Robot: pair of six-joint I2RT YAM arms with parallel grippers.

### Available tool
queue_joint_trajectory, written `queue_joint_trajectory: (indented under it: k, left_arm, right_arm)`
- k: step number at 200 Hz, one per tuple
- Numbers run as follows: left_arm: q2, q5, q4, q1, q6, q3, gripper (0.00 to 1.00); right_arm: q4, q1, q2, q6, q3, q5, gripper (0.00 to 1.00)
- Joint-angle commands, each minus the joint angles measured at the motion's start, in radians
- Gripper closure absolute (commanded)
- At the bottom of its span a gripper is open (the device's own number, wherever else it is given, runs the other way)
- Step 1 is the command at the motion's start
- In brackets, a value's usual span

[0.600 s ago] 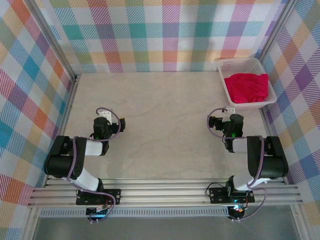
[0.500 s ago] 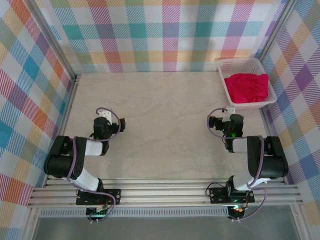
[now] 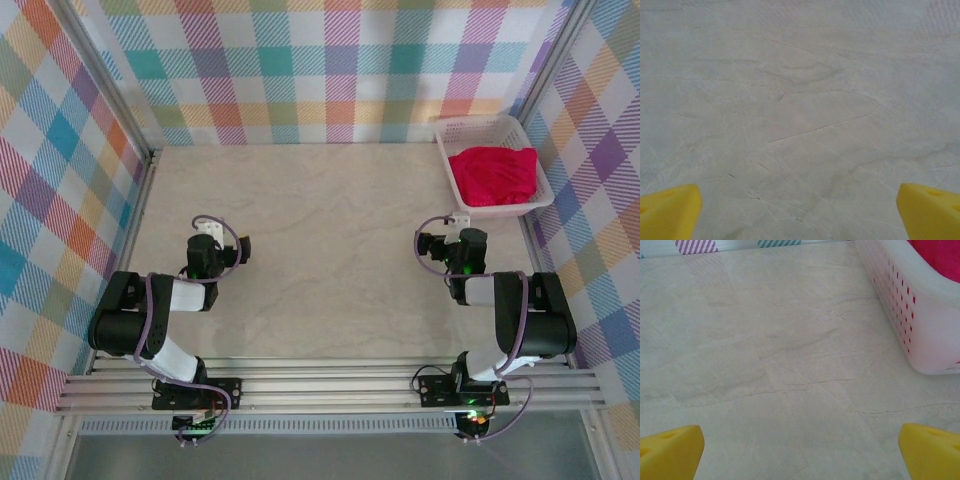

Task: Fold the inside-out t-shirt

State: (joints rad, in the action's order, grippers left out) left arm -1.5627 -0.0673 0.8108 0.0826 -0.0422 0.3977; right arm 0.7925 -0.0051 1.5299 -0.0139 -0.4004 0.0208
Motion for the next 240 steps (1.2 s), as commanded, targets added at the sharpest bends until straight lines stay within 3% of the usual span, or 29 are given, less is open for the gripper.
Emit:
queue_joint_trajectory:
  k: [1,183,194,202,212,217,240]
  left_arm:
    - [0.000,0.018,-0.004,-0.012,-0.008,0.023,0.00]
    - [0.005,0.015,0.007,-0.012,-0.008,0.017,0.00]
    - [0.053,0.032,-0.042,-0.008,-0.020,0.022,0.00]
    - [0.126,0.011,-0.184,0.000,-0.010,0.057,0.00]
    - [0.216,-0.049,-0.439,0.003,0.051,0.153,0.00]
    - [0.252,-0.048,-0.520,0.003,0.062,0.192,0.00]
    - [0.436,0.048,-0.681,0.034,0.101,0.251,0.00]
  right_arm:
    - [0.025,0.008,0.003,0.010,-0.017,0.021,0.00]
    - [0.025,0.007,0.003,0.009,-0.017,0.021,0.00]
    - [0.029,0.008,0.000,0.010,-0.014,0.021,0.00]
    - [0.037,0.007,-0.010,0.012,-0.012,0.023,0.00]
    - [-0.053,0.016,-0.072,0.021,-0.039,0.030,0.00]
    - [-0.190,0.026,-0.116,0.013,-0.079,-0.006,0.00]
    - [-0.725,0.039,-0.225,-0.129,-0.332,-0.139,0.00]
